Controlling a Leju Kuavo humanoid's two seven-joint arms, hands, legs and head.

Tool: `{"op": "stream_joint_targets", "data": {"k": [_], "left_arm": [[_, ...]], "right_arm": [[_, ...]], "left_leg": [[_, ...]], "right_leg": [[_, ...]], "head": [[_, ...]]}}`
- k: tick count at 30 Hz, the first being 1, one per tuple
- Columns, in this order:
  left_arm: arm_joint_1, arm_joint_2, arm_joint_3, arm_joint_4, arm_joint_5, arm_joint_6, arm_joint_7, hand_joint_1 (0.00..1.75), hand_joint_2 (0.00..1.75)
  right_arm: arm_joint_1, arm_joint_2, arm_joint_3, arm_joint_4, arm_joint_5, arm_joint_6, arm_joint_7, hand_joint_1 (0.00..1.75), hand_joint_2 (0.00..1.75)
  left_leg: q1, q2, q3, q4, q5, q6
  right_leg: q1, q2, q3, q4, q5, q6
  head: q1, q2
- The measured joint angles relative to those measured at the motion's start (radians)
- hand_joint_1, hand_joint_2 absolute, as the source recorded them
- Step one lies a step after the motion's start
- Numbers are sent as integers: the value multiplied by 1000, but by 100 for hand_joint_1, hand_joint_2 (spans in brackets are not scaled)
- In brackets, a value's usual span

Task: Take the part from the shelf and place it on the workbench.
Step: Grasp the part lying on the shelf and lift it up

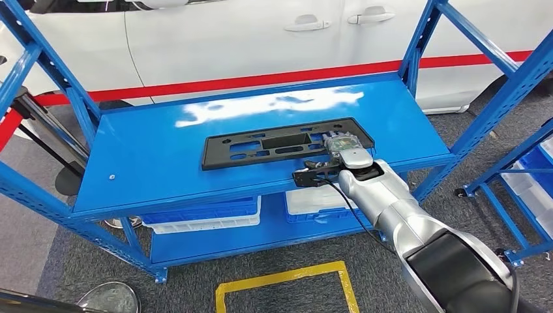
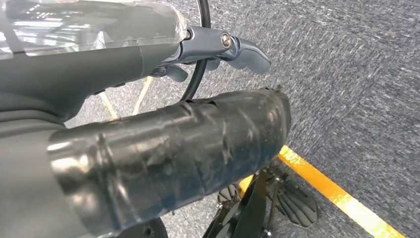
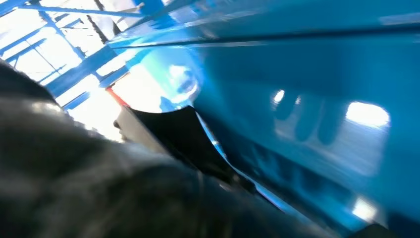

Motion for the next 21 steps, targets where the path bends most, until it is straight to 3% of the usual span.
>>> {"op": "stream_joint_targets", "data": {"k": [2,3,4,5,6,8,10,12,21], "left_arm": [[0,-1,2,0,1,0,-4,0,0],[0,-1,4,0,1,0,-5,0,0],[1,-1,5,0,1,0,-6,0,0],[2,-1,7,0,1,0,-6,0,0],[3,-1,8,0,1,0,-6,0,0],[3,-1,10,0,2,2,-15,0,0],[2,-2,12,0,4,3,-31,0,0],[1,-3,14,0,9,3,-38,0,0],[2,-3,20,0,16,4,-38,0,0]], "right_arm": [[1,0,2,0,-1,0,0,0,0],[2,0,3,0,-1,1,1,0,0],[4,0,3,0,-1,1,1,0,0],[5,0,4,0,-1,1,1,0,0],[5,0,5,0,-1,1,1,0,0],[4,1,8,0,-2,1,1,0,0],[4,1,11,0,-4,1,2,0,0],[4,0,15,0,-6,1,4,0,0],[5,0,22,0,-12,1,3,0,0]], "left_leg": [[0,0,-57,136,-72,-1],[-1,0,-84,199,-96,-1],[-1,0,-96,231,-102,0],[-1,0,-88,221,-88,3],[-1,0,-62,176,-60,7],[-5,0,14,31,-5,16],[-8,0,57,-57,17,18],[-11,0,58,-66,18,15],[-19,-1,54,-65,21,25]], "right_leg": [[6,0,-5,-1,4,-9],[9,0,-7,-1,5,-11],[13,0,-8,0,6,-12],[15,0,-9,0,6,-13],[17,1,-8,1,6,-13],[20,1,-9,4,6,-10],[25,2,-14,9,6,-8],[26,2,-17,9,8,-9],[19,2,-16,-2,18,5]], "head": [[0,0],[0,0],[0,0],[0,0],[0,0],[0,0],[0,0],[0,0],[0,0]]}}
